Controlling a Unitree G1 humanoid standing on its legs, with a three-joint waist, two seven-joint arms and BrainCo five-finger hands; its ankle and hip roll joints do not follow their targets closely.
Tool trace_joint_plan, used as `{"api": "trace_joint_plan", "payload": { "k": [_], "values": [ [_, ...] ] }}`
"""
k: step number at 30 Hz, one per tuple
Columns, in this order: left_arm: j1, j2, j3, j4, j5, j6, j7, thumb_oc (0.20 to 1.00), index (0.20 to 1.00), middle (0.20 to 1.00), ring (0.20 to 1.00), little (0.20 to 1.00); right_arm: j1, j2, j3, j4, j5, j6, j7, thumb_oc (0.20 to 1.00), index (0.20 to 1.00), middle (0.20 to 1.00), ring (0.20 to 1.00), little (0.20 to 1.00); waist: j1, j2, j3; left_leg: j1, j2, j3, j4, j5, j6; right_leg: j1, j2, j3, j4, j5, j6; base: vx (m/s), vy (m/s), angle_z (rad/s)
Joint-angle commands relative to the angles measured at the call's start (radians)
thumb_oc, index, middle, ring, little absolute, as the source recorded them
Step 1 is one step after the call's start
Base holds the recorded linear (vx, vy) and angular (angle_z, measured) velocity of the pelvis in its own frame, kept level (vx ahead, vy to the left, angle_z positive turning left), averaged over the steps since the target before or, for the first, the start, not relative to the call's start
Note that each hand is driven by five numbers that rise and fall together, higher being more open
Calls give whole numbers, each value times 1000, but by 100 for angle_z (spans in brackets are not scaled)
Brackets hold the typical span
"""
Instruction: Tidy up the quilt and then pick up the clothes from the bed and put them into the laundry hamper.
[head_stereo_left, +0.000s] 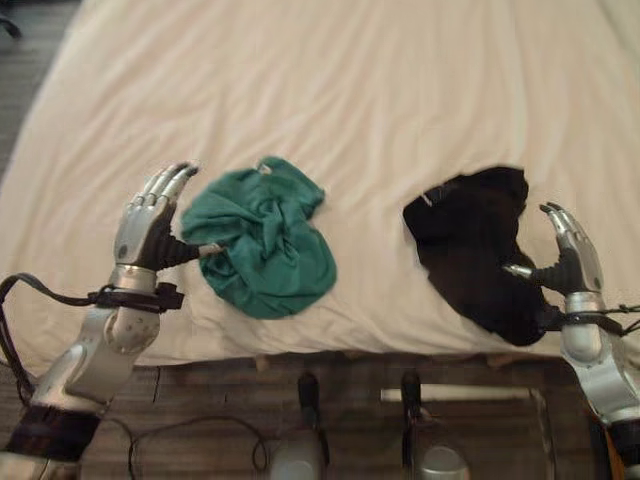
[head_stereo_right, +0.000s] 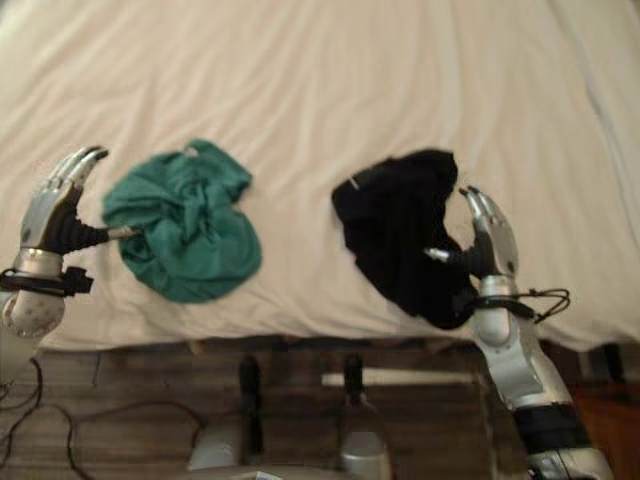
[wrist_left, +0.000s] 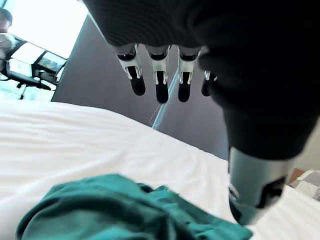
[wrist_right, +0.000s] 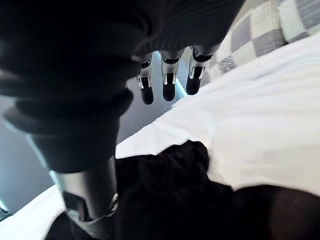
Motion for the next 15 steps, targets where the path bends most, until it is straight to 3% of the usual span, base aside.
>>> {"api": "trace_joint_plan", "payload": {
  "k": [1, 2, 3, 6, 7, 10, 12, 15],
  "values": [
    [-176, 54, -35, 178, 9, 25, 42, 1000, 1000, 1000, 1000, 1000, -68, -50, 11, -42, 40, -65, -11, 1000, 1000, 1000, 1000, 1000, -37, -1, -40, 62, 76, 64, -4, -55, -76, -42, -32, 31, 16, -22, 64, -50, 34, -38],
    [-202, 66, -65, 211, 21, 28, 37, 1000, 1000, 1000, 1000, 1000, -71, -48, 23, -48, 39, -69, -7, 1000, 1000, 1000, 1000, 1000, -41, 3, -28, 52, 75, 66, -4, -52, -75, -57, -33, 36, 20, -16, 65, -82, 49, -22],
    [-252, 40, -115, 194, 40, 56, 69, 1000, 1000, 1000, 1000, 1000, -83, -40, 47, -57, 33, -71, -5, 1000, 1000, 1000, 1000, 1000, -50, 5, -19, 40, 75, 69, -4, -48, -74, -77, -36, 39, 27, -13, 65, -82, 50, -13],
    [-277, -27, -166, 189, 109, 97, 40, 1000, 1000, 1000, 1000, 1000, -93, -27, 64, -36, 17, -66, -24, 1000, 1000, 1000, 1000, 1000, -59, 7, -5, 20, 73, 75, -4, -45, -74, -107, -37, 47, 37, -12, 65, -50, 25, -5],
    [-296, -85, -201, 259, 184, 137, 5, 1000, 1000, 1000, 1000, 1000, -108, -20, 68, -27, 0, -55, -27, 1000, 1000, 1000, 1000, 1000, -67, 5, 5, 2, 73, 82, -4, -41, -74, -132, -37, 56, 45, -11, 63, -56, 16, -8],
    [-333, -113, -231, 372, 220, 148, -13, 1000, 1000, 1000, 1000, 1000, -122, -19, 72, -22, -5, -49, -31, 1000, 1000, 1000, 1000, 1000, -71, 5, 19, -12, 74, 88, -4, -36, -77, -152, -41, 62, 54, -11, 61, -46, 10, -14],
    [-342, -126, -240, 427, 214, 149, -23, 200, 200, 200, 200, 200, -137, -16, 73, -27, -4, -50, -33, 1000, 1000, 1000, 1000, 1000, -69, 4, 30, -18, 73, 89, -4, -33, -78, -162, -42, 63, 61, -9, 61, -38, 5, -6],
    [-334, -150, -236, 489, 192, 150, -16, 200, 200, 200, 200, 200, -163, -14, 88, -28, -7, -54, -41, 1000, 1000, 1000, 1000, 1000, -67, 0, 40, -23, 74, 88, -4, -31, -79, -168, -44, 60, 62, -6, 60, -12, 0, -1]
  ]
}}
